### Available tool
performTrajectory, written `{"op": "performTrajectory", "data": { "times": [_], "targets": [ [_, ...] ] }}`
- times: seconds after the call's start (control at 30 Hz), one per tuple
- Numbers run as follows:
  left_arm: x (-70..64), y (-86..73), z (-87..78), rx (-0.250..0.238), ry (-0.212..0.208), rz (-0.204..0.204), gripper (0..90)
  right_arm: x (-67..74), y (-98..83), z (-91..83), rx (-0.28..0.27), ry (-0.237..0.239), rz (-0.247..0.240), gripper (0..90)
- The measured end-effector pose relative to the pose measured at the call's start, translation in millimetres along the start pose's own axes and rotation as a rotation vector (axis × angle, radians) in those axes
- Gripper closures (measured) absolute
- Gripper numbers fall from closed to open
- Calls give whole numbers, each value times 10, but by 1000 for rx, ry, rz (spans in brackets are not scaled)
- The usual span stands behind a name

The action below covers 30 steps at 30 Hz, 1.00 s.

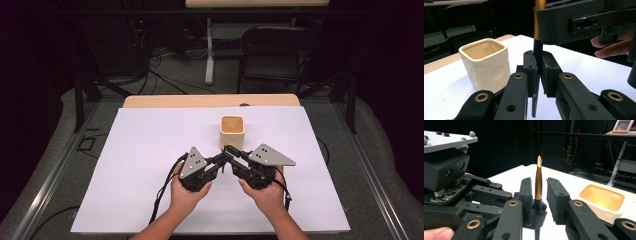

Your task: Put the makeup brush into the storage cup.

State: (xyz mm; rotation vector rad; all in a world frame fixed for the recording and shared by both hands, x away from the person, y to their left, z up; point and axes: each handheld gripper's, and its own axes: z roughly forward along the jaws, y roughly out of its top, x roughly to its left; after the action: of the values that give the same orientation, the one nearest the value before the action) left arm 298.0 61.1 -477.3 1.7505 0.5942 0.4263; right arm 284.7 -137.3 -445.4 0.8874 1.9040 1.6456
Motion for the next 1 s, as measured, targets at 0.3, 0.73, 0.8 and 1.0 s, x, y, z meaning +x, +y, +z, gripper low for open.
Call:
{"op": "performTrajectory", "data": {
  "times": [0.3,0.73,0.8,1.0],
  "targets": [
    [-24,11,6,3,-4,10,831,-5,-3,11,3,0,5,754],
    [-27,12,13,5,-9,8,831,-13,-7,15,4,-5,21,788],
    [-27,13,14,4,-10,8,831,-13,-7,18,5,-6,20,793],
    [-27,10,19,7,-12,7,831,-10,-9,21,9,-8,13,815]
  ]
}}
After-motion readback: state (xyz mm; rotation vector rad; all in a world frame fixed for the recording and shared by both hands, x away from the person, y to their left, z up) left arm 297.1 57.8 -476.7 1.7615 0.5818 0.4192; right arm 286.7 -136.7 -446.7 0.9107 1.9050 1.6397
